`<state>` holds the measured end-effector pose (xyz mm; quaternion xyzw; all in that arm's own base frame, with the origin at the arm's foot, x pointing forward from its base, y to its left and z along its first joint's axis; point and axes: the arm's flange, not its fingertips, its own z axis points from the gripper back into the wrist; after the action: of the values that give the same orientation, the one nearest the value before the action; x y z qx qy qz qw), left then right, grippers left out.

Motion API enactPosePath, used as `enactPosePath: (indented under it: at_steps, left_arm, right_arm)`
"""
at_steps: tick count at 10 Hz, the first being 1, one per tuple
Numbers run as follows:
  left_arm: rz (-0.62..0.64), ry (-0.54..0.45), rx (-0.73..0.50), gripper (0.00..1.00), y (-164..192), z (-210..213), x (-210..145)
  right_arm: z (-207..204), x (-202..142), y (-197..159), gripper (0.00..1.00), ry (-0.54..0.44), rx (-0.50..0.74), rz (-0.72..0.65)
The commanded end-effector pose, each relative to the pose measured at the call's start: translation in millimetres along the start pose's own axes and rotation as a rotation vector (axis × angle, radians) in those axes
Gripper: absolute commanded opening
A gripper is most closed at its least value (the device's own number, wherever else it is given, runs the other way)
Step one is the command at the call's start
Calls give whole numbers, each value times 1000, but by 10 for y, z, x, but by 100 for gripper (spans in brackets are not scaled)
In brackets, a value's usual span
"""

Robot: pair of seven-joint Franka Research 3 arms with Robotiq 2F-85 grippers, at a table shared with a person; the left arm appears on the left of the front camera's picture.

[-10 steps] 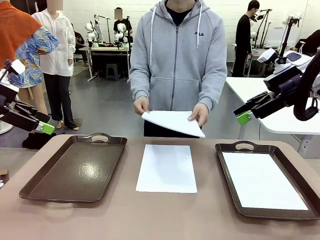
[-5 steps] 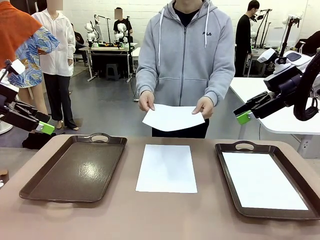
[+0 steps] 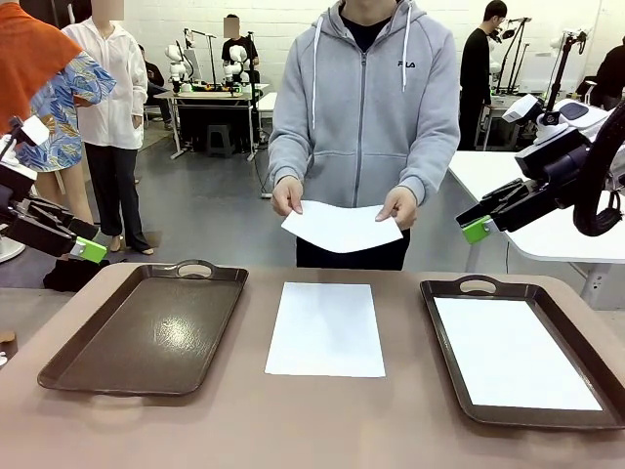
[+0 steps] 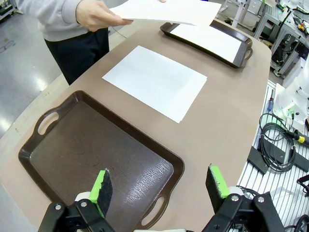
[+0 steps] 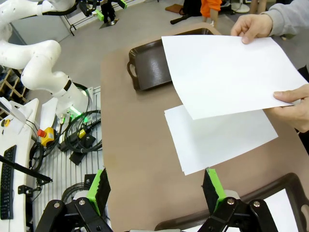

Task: Sort the A4 documents.
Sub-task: Receive the A4 Paper.

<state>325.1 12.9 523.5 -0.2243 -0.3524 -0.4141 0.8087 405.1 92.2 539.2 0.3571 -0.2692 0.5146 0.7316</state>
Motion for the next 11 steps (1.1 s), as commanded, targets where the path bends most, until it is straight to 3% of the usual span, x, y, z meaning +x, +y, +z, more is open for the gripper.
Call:
enactPosePath:
  at_steps: [1,11]
  left_arm:
    - [-22,-13,-11,100,27,6,-19]
    - [-22,-13,-11,100,27,6,-19]
  right_arm:
    - [-4,-11,14,100,0,0,8]
    - [-4,-11,14,100,0,0,8]
